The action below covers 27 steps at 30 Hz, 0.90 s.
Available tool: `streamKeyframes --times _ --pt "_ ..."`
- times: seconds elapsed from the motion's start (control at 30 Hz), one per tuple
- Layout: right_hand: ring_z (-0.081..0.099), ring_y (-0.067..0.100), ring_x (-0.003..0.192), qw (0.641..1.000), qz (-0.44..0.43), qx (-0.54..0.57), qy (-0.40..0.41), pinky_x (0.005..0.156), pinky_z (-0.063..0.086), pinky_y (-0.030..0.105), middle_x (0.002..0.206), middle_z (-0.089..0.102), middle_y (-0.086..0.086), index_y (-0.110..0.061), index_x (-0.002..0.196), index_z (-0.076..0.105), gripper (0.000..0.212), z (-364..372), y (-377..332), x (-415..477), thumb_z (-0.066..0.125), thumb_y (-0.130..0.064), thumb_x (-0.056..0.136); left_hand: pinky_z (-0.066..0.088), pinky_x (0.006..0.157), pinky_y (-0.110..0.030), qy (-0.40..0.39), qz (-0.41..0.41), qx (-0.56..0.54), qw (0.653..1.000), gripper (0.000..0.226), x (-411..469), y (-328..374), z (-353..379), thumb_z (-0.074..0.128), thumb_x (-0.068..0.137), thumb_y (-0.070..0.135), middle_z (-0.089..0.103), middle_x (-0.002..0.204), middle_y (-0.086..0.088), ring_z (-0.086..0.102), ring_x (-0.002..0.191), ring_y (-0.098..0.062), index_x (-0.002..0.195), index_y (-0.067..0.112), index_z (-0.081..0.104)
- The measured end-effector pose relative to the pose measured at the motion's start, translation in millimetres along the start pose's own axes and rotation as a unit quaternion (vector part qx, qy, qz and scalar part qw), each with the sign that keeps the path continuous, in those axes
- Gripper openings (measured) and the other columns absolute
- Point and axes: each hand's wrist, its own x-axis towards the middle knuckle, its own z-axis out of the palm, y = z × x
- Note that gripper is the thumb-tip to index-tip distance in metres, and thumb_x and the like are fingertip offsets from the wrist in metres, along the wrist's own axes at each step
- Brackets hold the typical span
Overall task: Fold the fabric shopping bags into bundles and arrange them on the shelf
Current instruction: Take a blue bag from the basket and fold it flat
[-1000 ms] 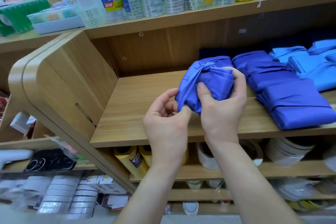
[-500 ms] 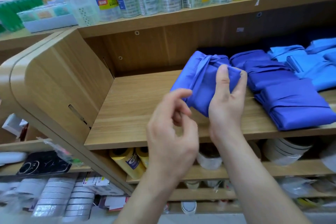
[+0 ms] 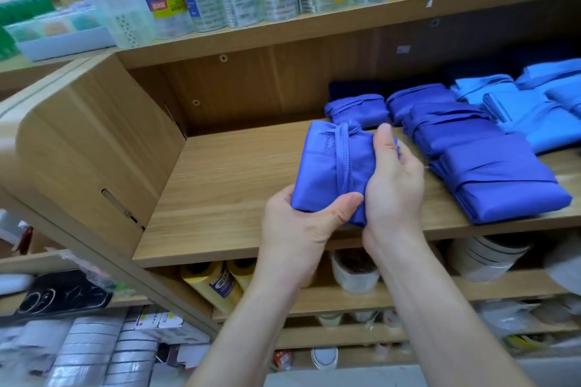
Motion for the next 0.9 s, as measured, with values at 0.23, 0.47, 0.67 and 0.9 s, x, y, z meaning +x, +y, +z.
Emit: streamKeyframes --times 0.23,0.47,0.67,0.9 --pt "0.038 0.004 0.059 0.944 -0.215 -0.228 -0.102 0.059 0.036 0.03 0.061 0.042 -0.002 -0.011 0.067 0.045 0.036 -22.2 -5.6 4.6 0.045 -0.026 0.099 0.06 0.077 -0.033 -0.078 -0.016 0.005 0.997 0.056 7.9 12.8 -13.0 0.084 0.069 0.026 0.076 0.1 -0.003 0.073 0.092 -0.018 0.12 0.023 0.06" --pt "0.056 0.007 0.071 0.898 -0.175 -0.327 -0.235 0.072 0.048 0.042 0.075 0.057 -0.015 -0.031 0.095 0.045 0.013 -22.4 -22.0 -0.7 0.041 -0.042 0.1 0.051 0.061 -0.03 0.003 0.033 -0.001 0.999 0.028 30.8 19.7 -1.0 0.083 0.074 0.028 0.062 0.07 -0.001 0.058 0.067 -0.014 0.077 0.013 0.06" --pt "0.062 0.002 0.099 0.879 -0.055 -0.356 -0.313 0.09 0.05 0.027 0.112 0.063 -0.024 -0.042 0.135 0.042 0.06 -48.8 -52.0 14.5 0.074 -0.035 0.084 0.053 0.069 -0.034 0.017 -0.066 -0.07 0.995 0.037 53.2 24.4 14.2 0.073 0.081 0.042 0.069 0.083 -0.007 0.063 0.077 -0.019 0.095 0.009 0.062" --pt "0.07 0.009 0.096 0.85 -0.032 -0.376 -0.366 0.093 0.054 0.037 0.099 0.075 -0.009 -0.029 0.107 0.073 0.021 -76.5 -95.8 69.6 0.071 -0.019 0.089 0.053 0.081 -0.039 -0.23 -0.05 0.095 0.967 0.043 63.4 37.0 8.0 0.07 0.082 0.032 0.074 0.108 -0.004 0.069 0.099 -0.026 0.122 0.021 0.063"
